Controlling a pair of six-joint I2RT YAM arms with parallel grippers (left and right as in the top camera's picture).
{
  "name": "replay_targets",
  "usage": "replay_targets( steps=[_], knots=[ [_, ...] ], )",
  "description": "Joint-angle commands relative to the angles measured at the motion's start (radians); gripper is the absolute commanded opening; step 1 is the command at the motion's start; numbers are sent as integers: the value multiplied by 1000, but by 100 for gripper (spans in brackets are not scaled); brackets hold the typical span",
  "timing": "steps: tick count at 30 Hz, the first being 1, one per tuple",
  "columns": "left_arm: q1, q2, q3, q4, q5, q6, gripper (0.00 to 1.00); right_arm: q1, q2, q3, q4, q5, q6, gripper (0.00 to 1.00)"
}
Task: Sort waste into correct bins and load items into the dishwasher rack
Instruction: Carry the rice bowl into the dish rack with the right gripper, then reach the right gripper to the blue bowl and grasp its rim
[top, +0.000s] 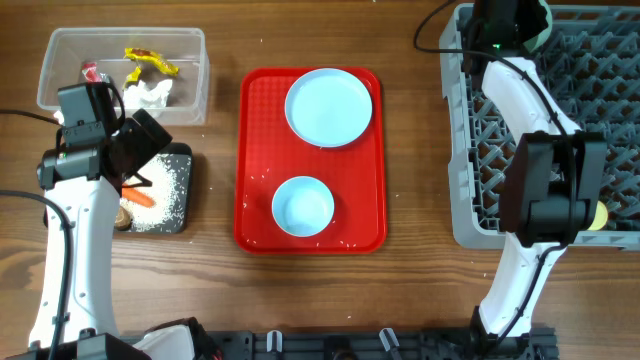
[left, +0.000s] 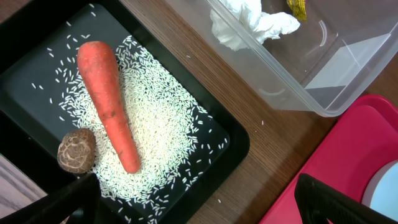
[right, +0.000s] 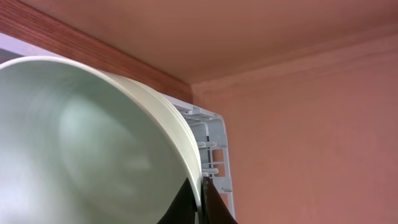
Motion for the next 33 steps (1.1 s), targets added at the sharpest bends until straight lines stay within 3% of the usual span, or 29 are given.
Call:
replay_targets(
  steps=[1, 6, 7, 9, 10, 12, 15, 23, 28, 33],
  knots=[
    [5, -6, 14, 2, -12, 9, 100, 33, 32, 4, -12, 7, -7, 4],
    [5, -6, 14, 2, -12, 9, 100, 81, 68, 4, -161, 6, 63, 5],
    [5, -6, 14, 2, -12, 9, 100, 87, 67, 4, -188, 6, 84, 13],
    [5, -6, 14, 2, -12, 9, 100, 93, 67, 4, -218, 7, 98, 54],
    [4, -6, 14, 2, -12, 9, 100, 98, 67, 4, -242, 8, 98, 58],
    [5, -6, 14, 2, -12, 9, 100, 120, 67, 4, -301, 7, 104, 82],
    [4, -6, 14, 2, -12, 9, 100, 149, 67, 4, -331, 36, 135, 100],
    [5, -6, 14, 2, -12, 9, 100, 158, -6, 5, -312, 47, 259, 100],
    [4, -6, 14, 2, -12, 9, 100, 188, -104, 5, -339, -77, 317, 100],
    [5, -6, 14, 2, -12, 9, 100, 246, -139, 5, -495, -292, 539, 100]
  ],
)
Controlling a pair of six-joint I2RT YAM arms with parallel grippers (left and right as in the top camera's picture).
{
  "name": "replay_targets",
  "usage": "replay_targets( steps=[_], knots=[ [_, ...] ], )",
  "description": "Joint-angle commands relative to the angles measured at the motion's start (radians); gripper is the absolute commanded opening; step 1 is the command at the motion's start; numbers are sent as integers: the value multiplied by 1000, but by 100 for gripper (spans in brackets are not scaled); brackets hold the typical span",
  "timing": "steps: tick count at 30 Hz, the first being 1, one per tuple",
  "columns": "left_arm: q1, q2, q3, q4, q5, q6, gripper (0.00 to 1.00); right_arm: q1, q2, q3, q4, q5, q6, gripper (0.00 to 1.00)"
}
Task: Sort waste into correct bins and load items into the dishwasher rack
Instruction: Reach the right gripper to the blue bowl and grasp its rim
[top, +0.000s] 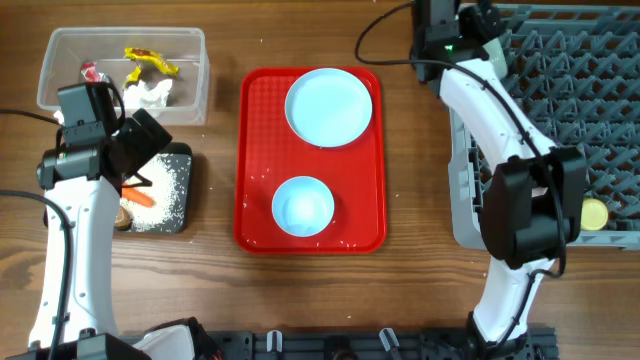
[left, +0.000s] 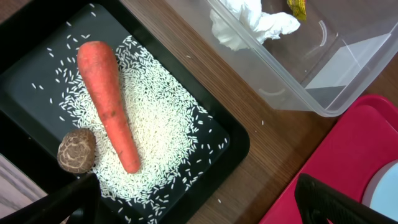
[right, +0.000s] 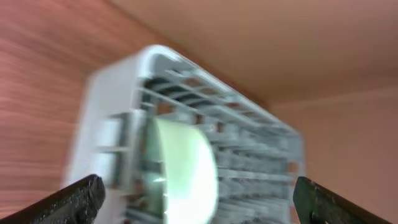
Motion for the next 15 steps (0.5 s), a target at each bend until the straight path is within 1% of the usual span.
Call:
replay_targets(
  steps=[1, 2, 3, 4, 5, 6, 7, 9, 12, 14, 15],
  knots=[
    [5, -6, 14, 2, -12, 9, 100, 42, -57, -10, -142, -248, 260, 100],
    [5, -6, 14, 2, -12, 9, 100, 58, -83, -10, -231, -391, 344, 100],
    [4, -6, 14, 2, -12, 9, 100, 72, -108, -10, -310, -562, 396, 100],
    [4, -6, 14, 2, -12, 9, 100, 89, -142, -10, -417, -924, 450, 100],
    [5, -6, 14, 2, -12, 9, 100, 95, -147, -11, -470, -1206, 449, 100],
    [5, -6, 14, 2, -12, 9, 100, 103, -141, -18, -485, -1340, 449, 99],
    [4, -6, 14, 2, -12, 9, 100, 122, -140, -50, -478, -1365, 512, 90],
    [5, -6, 14, 2, -12, 9, 100, 164, -140, -124, -480, -1241, 679, 87],
    [5, -6, 14, 2, -12, 9, 100, 258, -140, -286, -431, -1110, 990, 83],
    [4, -6, 14, 2, -12, 9, 100, 335, -140, -346, -396, -1048, 1087, 80],
    [5, -6, 14, 2, -12, 9, 100, 356, -140, -348, -396, -1032, 1105, 80]
  ],
)
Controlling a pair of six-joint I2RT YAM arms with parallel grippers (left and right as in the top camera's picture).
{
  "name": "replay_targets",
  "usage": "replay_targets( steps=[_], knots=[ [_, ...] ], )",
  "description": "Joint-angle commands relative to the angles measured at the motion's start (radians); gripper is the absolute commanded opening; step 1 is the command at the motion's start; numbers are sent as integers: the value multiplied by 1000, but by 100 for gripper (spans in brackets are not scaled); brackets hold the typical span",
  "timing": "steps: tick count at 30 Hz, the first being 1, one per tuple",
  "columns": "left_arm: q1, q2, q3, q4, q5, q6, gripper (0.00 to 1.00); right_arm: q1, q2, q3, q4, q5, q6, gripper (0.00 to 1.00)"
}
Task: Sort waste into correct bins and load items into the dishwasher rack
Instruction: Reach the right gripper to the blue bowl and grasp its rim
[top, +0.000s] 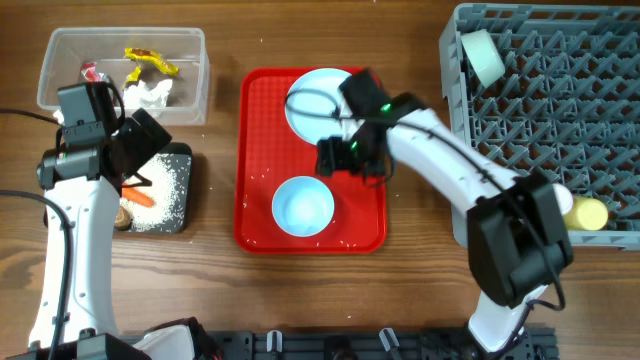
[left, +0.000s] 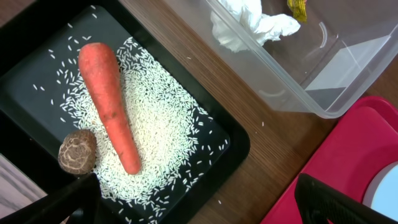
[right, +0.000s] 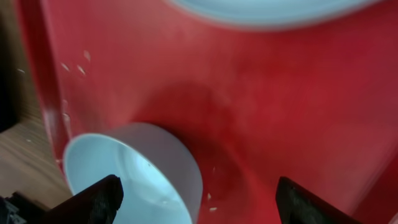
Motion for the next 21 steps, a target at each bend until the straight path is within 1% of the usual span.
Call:
replay_targets(
  steps=[1, 2, 4, 6, 7, 8, 9, 11, 15, 16, 17, 20, 21],
  knots=[
    [4, -6, 14, 2, -8, 9, 100, 85, -1, -28, 16, 76, 186, 76],
    [5, -6, 14, 2, -8, 9, 100, 93, -1, -28, 16, 81, 189, 67],
    [4, -6, 14, 2, -8, 9, 100, 95, -1, -28, 16, 88, 201, 53],
    [5, -6, 14, 2, -8, 9, 100, 95, -1, -32, 21, 91, 204, 36],
    [4, -6, 14, 2, -8, 9, 100, 95, -1, -32, 24, 95, 204, 22],
    [5, -6, 14, 2, -8, 9, 100, 95, -1, -32, 24, 95, 204, 13],
    [5, -6, 14, 2, -8, 9, 100, 95, -1, -34, 27, 94, 204, 9],
    [4, -6, 14, 2, -8, 9, 100, 95, -1, -35, 32, 94, 200, 5],
    [5, -6, 14, 2, -8, 9, 100, 98, -1, -35, 50, 68, 151, 4],
    [5, -6, 14, 2, -8, 9, 100, 101, -1, -35, 56, 68, 146, 6],
    [4, -6, 14, 2, -8, 9, 100, 101, -1, -35, 65, 68, 147, 17],
    [4, -6, 14, 2, -8, 9, 100, 101, 9, -35, 66, 68, 150, 22],
    [5, -6, 14, 2, -8, 9, 100, 101, 25, -35, 69, 55, 150, 22]
  ],
)
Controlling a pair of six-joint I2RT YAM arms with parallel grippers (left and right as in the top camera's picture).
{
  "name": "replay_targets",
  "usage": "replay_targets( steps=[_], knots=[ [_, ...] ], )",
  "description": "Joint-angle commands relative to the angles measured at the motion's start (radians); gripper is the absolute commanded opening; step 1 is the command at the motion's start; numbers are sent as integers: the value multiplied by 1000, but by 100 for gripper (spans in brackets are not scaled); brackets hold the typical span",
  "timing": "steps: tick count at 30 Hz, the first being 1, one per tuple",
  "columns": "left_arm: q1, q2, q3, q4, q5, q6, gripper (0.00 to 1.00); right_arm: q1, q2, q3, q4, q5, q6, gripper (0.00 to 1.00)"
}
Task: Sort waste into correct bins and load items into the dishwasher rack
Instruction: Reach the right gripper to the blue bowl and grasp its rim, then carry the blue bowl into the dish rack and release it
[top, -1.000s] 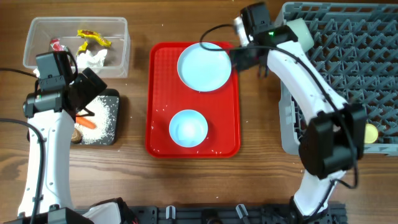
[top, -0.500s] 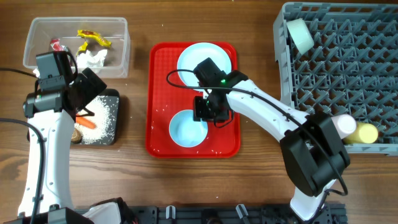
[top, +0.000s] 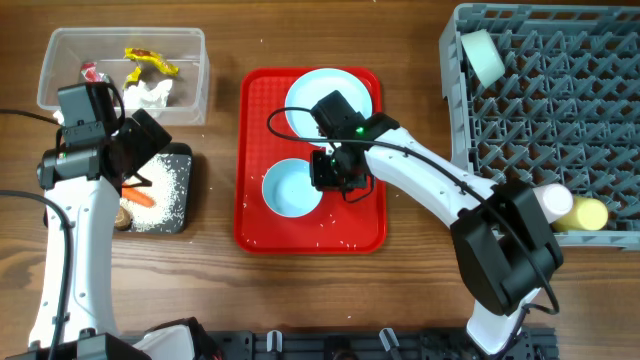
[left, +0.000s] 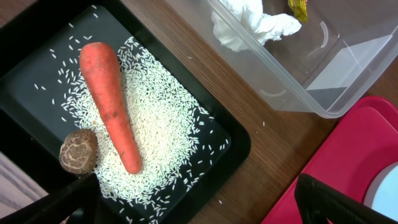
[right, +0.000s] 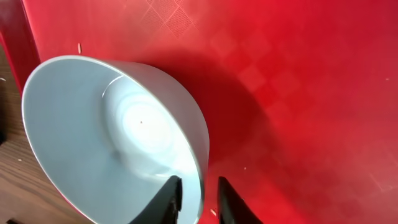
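Note:
A pale blue bowl (top: 290, 190) sits on the red tray (top: 360, 228), with a pale blue plate (top: 330, 92) behind it. My right gripper (top: 330, 172) is shut on the bowl's right rim (right: 198, 146), one finger inside and one outside (right: 225, 198). The grey dishwasher rack (top: 560, 130) holds a pale green bowl (top: 484, 55) upright in its back left corner. My left gripper (left: 193, 202) hangs open over the black tray (left: 230, 140), which holds rice, a carrot (left: 112, 112) and a mushroom (left: 78, 152).
A clear plastic bin (top: 190, 80) at the back left holds crumpled tissue (left: 249, 22) and yellow and red wrappers. A white and yellow bottle (top: 572, 208) lies at the rack's front edge. Rice grains are scattered on the red tray.
My right gripper was open over the red tray beside the blue bowl; now it is shut on the bowl's rim. The bowl sits further left and back on the tray.
My right gripper first held the pale green bowl over the rack's back left corner. Then it was open, with that bowl standing in the rack. Later it was open over the red tray by the blue bowl, and now grips its rim. The left arm stayed still.

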Motion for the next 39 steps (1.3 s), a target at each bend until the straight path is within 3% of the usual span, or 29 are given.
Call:
replay_targets(
  steps=[1, 4, 13, 15, 16, 21, 24, 26, 31, 34, 39],
  knots=[
    [4, -6, 14, 2, -6, 9, 100, 2, 37, -5, 7, -29, -4, 22],
    [4, -6, 14, 2, -6, 9, 100, 2, 39, -5, 13, -32, -4, 10],
    [5, -6, 14, 2, -6, 9, 100, 2, 31, 33, 30, -43, -54, 4],
    [4, -6, 14, 2, -6, 9, 100, -9, -51, 55, 15, 58, -82, 4],
    [5, -6, 14, 2, -6, 9, 100, -21, -94, 62, -3, 121, -83, 4],
    [5, -6, 14, 2, -6, 9, 100, -175, -410, 83, -135, 822, -90, 4],
    [5, -6, 14, 2, -6, 9, 100, -309, -449, 81, -149, 1264, -112, 4],
    [5, -6, 14, 2, -6, 9, 100, -370, -439, 79, -148, 1375, -139, 4],
    [5, -6, 14, 2, -6, 9, 100, -484, -397, 78, -70, 1405, -398, 4],
    [5, -6, 14, 2, -6, 9, 100, -491, -322, 78, -40, 1406, -615, 5],
    [4, -6, 14, 2, -6, 9, 100, -491, -163, 78, -10, 1406, -804, 4]
  ],
)
